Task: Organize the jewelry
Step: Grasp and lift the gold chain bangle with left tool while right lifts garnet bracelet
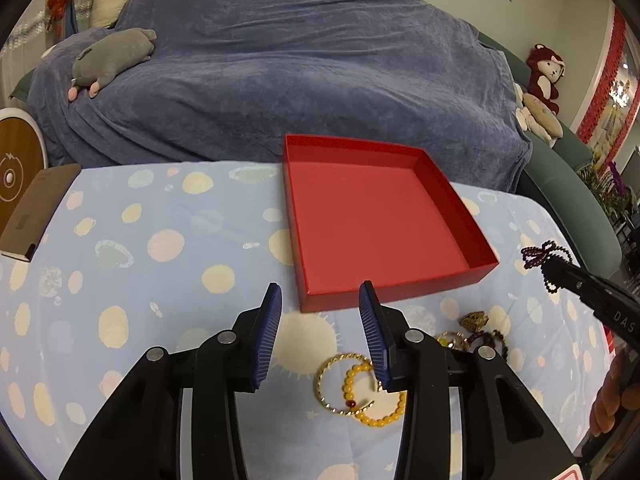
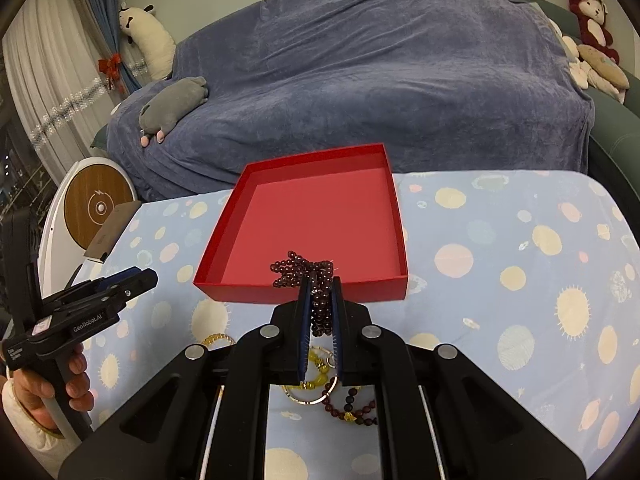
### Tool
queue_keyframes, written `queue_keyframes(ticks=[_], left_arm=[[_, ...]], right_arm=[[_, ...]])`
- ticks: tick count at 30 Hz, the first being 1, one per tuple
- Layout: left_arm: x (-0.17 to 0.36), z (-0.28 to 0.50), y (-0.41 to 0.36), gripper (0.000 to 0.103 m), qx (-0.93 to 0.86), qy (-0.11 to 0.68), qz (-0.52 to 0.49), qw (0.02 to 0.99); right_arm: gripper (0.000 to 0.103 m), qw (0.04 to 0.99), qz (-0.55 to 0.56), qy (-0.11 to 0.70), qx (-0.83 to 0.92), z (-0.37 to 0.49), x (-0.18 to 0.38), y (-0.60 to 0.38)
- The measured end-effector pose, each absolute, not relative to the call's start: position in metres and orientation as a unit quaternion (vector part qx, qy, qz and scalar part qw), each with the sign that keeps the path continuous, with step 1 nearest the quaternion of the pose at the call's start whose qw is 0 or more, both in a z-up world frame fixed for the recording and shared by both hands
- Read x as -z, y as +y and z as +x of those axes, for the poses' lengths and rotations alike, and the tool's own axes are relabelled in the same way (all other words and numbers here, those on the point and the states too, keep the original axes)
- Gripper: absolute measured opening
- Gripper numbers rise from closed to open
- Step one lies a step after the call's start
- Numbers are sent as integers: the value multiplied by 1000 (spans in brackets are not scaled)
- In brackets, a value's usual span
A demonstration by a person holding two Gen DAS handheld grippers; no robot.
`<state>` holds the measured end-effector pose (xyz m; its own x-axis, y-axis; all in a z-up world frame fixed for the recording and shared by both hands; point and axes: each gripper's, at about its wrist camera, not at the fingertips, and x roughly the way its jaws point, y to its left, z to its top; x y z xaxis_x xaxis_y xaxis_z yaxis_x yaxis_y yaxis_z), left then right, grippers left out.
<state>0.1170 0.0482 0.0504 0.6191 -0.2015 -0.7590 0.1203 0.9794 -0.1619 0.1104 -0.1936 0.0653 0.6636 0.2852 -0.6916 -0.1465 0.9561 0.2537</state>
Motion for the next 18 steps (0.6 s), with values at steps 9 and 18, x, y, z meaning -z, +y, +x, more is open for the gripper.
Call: queue_keyframes(ticks=[9, 18], left_arm=[[14, 105, 29, 60, 89, 487, -11, 869], [41, 103, 0, 72, 75, 497, -7, 864]], right_arm=[[9, 894, 124, 414, -119, 85, -48, -193], [9, 889, 123, 427, -115, 80, -32, -189]])
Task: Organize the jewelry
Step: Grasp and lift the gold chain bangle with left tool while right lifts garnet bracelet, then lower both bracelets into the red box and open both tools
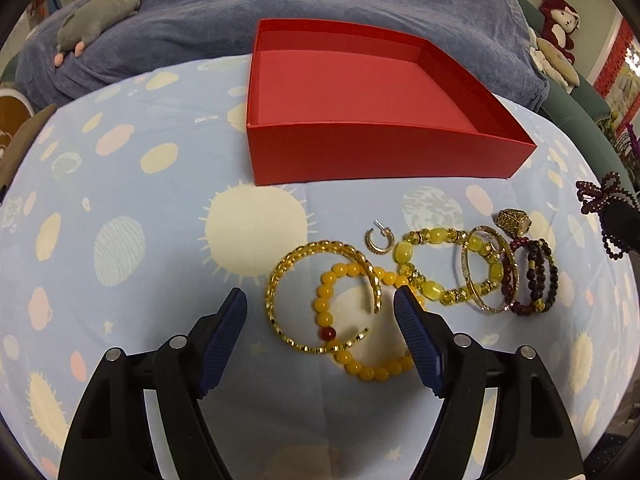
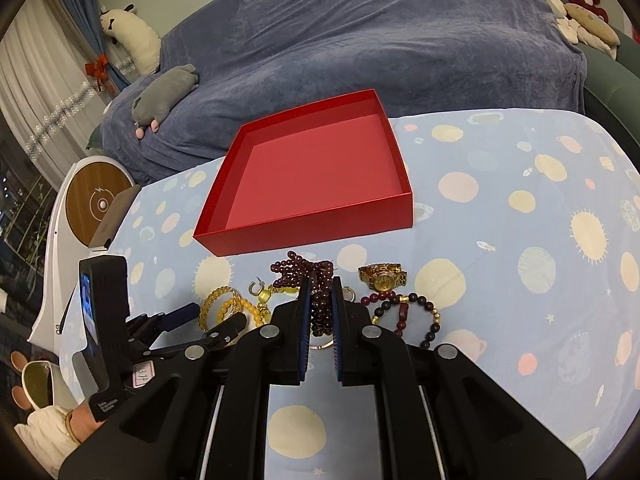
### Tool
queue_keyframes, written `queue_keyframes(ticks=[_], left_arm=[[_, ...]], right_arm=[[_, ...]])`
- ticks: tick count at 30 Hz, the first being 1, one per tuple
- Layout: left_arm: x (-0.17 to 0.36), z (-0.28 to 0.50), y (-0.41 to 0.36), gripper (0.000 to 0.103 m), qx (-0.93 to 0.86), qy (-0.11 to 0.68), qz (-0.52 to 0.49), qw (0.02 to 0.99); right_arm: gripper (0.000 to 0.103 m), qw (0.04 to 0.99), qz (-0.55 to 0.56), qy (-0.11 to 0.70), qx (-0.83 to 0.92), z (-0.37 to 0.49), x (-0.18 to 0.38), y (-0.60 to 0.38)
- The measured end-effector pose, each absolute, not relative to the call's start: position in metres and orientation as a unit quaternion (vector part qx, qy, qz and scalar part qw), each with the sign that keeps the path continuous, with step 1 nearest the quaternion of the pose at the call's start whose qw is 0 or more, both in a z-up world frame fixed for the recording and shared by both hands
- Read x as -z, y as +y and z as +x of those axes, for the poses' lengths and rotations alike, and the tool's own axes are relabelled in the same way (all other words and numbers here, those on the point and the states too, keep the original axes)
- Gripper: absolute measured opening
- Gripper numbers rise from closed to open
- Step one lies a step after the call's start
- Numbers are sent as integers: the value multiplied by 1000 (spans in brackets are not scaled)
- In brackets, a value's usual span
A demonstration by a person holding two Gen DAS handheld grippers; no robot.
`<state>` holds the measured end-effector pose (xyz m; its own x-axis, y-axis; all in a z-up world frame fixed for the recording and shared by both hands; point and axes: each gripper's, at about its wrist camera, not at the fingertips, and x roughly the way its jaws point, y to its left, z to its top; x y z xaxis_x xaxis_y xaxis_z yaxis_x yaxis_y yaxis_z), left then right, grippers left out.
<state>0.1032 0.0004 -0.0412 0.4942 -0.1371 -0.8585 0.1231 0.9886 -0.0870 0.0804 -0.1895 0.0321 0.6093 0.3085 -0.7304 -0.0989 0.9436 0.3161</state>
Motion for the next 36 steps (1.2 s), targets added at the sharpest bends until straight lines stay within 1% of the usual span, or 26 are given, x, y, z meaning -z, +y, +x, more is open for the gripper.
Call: queue_keyframes(ticks=[3, 4, 7, 14, 20, 23, 25, 30, 33, 36], left_arm=[[43, 107, -7, 71, 78, 490, 4, 868], [43, 107, -8, 69, 78, 487, 6, 870], [42, 107, -12, 54, 78, 481, 21, 873], [34, 104, -6, 53, 91, 482, 7, 872], [3, 99, 1, 53, 98, 454, 1, 885], [-18, 106, 5, 53, 101, 443, -5, 891], [-32, 117, 8, 53, 100, 431, -5, 897], [-58, 168, 4, 53, 96, 403, 3, 910], [-63, 205, -2, 53, 90, 390, 5, 916], [-55, 243, -9, 53, 84, 395, 0, 915]], right_arm=[[9, 889, 114, 428, -115, 80, -31, -187], [9, 889, 114, 429, -116, 80, -30, -187], [9, 887, 113, 432, -116, 81, -27, -187], [9, 889, 107, 431, -115, 82, -27, -186], [9, 892, 107, 424, -119, 87, -35, -184], [9, 897, 90, 414, -128, 103, -45, -181], [9, 906, 76, 398, -124, 120, -54, -181], [9, 911, 88, 383, -127, 181, -65, -184], [9, 910, 87, 384, -131, 222, -64, -179], [9, 908, 78, 391, -130, 260, -54, -171]])
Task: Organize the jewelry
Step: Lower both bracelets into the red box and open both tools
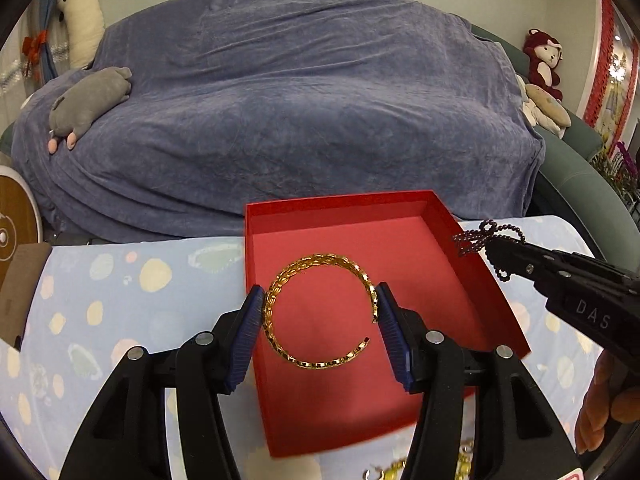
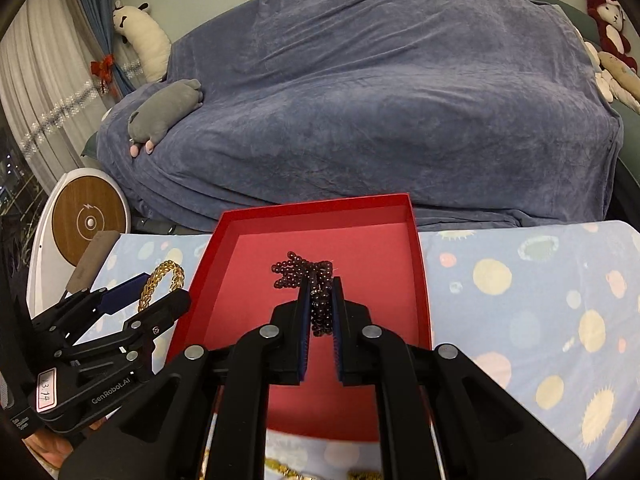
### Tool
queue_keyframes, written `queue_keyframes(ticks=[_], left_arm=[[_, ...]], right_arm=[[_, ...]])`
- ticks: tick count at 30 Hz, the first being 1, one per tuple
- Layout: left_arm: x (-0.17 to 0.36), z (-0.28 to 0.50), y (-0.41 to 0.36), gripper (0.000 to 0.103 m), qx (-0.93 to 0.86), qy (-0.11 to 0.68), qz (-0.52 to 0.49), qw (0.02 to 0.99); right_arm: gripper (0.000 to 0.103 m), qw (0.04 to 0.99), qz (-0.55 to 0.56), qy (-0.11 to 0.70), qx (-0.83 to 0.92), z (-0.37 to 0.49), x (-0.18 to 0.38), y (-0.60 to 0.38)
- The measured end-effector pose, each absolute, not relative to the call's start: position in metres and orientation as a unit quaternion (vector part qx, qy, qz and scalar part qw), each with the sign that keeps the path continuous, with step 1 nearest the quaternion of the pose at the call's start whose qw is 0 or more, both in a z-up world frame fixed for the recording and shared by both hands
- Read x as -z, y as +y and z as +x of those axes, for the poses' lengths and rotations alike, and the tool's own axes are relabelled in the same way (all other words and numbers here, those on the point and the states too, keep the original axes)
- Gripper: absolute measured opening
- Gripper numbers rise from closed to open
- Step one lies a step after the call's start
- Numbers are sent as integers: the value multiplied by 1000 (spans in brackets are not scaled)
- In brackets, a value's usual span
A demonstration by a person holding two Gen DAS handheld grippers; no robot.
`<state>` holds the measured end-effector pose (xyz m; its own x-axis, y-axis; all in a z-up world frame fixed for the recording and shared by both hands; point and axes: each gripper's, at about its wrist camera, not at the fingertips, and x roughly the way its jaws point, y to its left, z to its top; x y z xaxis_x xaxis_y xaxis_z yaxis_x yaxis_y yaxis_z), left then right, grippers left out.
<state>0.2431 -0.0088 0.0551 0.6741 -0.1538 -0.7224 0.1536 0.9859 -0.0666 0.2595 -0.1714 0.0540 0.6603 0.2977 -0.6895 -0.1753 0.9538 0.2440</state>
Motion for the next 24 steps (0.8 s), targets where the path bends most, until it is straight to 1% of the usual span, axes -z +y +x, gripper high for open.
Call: queue_keyframes(ticks=[6, 9, 12, 14, 15, 16, 17, 18, 21, 24], left_arm=[[-24, 305, -19, 53, 89, 424, -6, 901], [-13, 327, -20, 53, 89, 432, -10, 898], [-3, 342, -22, 54, 91, 444, -2, 891], [0, 345, -22, 57, 78, 456, 9, 887], [0, 345, -22, 60, 70, 455, 14, 887], [-3, 342, -21, 69, 63, 450, 18, 891], [-5, 340, -21, 72, 57, 441, 21, 896], [-10, 334, -20, 73, 52, 430, 22, 901], [-20, 317, -13, 74, 47, 422, 13, 905], [-36, 290, -1, 75, 44, 412, 3, 910]], right_arm=[[9, 900, 65, 411, -127, 315, -29, -167], [9, 902, 35, 414, -120, 331, -18, -163], [11, 898, 42, 421, -117, 340, -9, -166], [18, 899, 56, 419, -114, 337, -8, -174], [30, 900, 62, 415, -113, 334, -8, -178], [38, 902, 65, 412, -110, 330, -8, -181], [38, 904, 64, 408, -107, 324, -10, -183], [39, 905, 63, 406, -107, 318, -12, -185], [47, 907, 72, 401, -109, 295, -22, -193], [48, 910, 72, 393, -111, 264, -37, -199]])
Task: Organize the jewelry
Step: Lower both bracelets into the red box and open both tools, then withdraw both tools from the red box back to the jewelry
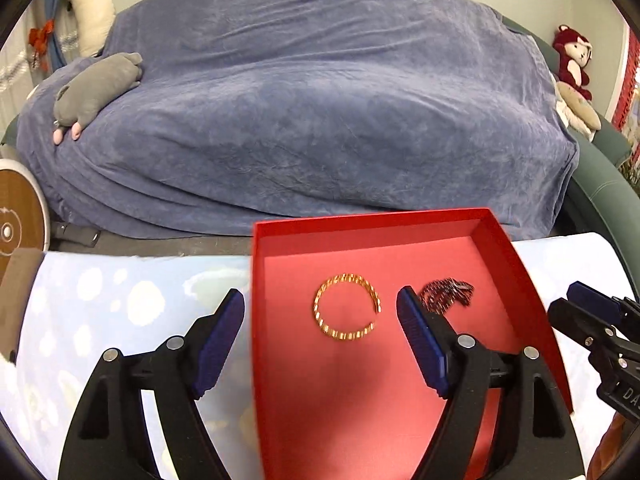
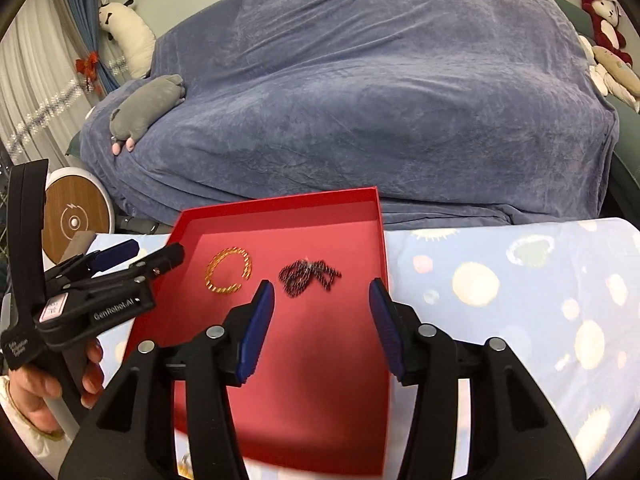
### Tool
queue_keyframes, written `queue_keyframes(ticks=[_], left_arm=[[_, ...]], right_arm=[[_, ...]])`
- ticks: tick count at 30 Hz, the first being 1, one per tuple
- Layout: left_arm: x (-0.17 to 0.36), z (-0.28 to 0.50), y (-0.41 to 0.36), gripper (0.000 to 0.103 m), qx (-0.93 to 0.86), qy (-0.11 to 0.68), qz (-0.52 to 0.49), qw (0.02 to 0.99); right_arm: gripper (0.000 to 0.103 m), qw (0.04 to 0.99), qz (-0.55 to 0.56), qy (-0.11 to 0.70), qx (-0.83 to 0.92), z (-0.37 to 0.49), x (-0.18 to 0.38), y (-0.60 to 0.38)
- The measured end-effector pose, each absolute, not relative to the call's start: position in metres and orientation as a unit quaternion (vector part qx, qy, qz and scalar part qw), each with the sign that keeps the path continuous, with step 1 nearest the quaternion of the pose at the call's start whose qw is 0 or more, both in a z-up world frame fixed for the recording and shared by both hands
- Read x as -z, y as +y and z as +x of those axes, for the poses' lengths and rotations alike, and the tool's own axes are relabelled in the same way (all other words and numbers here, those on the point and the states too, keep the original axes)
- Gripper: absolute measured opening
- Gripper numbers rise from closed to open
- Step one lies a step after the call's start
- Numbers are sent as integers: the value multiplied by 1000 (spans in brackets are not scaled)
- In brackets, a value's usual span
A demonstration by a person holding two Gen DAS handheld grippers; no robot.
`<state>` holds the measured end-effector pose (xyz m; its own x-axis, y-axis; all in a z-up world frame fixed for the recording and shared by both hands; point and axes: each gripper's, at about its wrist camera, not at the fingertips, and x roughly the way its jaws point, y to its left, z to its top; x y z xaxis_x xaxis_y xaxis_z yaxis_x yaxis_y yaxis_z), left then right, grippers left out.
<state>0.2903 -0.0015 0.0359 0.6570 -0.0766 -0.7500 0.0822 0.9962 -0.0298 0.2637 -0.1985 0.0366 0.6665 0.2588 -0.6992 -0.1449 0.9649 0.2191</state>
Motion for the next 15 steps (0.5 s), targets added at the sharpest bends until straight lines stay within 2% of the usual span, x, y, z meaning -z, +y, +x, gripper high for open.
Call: queue_keyframes(ticks=[3, 10, 15], left_arm=[[-50, 256, 8, 77, 38, 404, 5, 914], [-67, 177, 21, 79, 28, 401, 5, 916], [-69, 129, 25, 79, 28, 402, -2, 915]], right_arm=[[57, 917, 63, 380, -104, 227, -53, -200], [59, 920, 80, 370, -101, 152, -74, -206], [60, 919, 79, 375, -94, 107, -67, -204]])
